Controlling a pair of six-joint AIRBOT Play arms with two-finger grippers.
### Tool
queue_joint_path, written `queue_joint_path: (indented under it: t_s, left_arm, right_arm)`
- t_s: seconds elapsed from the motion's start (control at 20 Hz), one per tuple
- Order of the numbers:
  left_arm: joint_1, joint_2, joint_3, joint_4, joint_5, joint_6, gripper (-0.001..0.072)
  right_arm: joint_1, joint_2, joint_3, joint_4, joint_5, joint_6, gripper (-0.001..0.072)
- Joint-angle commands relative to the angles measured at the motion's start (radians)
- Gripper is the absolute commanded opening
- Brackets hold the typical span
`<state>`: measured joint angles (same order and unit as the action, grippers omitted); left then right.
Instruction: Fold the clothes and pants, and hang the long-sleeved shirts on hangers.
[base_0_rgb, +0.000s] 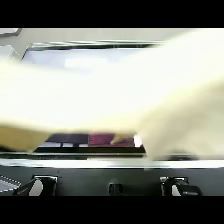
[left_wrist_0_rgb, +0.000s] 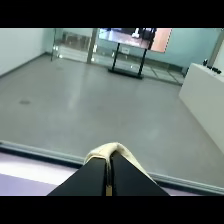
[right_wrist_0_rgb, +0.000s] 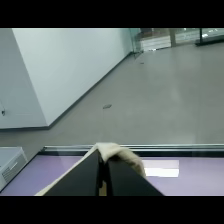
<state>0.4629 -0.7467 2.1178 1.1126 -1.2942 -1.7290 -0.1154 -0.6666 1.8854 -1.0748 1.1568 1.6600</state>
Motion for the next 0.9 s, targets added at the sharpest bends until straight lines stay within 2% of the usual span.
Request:
queue_joint_path:
  t_s: [0.0,0.2,0.3,0.45,0.65,0.85]
  left_arm:
    - [0.003,-0.044,-0.083,-0.065,-0.091,-0.024,0.0013]
    - [0.001,-0.253,-0.272,-0.171,-0.065,0.095,0.0013]
    - [-0.039,-0.412,-0.373,-0.163,0.02,0.179,0.0013]
    - [-0.137,-0.682,-0.46,-0.143,0.156,0.282,0.0014]
    - [-0.252,-1.034,-0.446,-0.016,0.369,0.29,0.0013]
    - [-0.312,-1.252,-0.32,-0.011,0.396,0.29,0.0014]
  right_arm:
    - [0.0,-0.097,0.01,-0.043,0.02,0.022,0.003]
    - [0.001,-0.405,0.009,-0.007,0.039,0.023,0.0031]
    - [0.002,-0.6,0.009,0.043,0.067,-0.01,0.0031]
    - [0.058,-0.892,0.009,0.024,0.066,-0.066,0.0032]
    - [0.134,-1.213,0.009,-0.035,-0.131,-0.079,0.0032]
    - [0.145,-1.352,0.009,-0.037,-0.277,-0.064,0.0033]
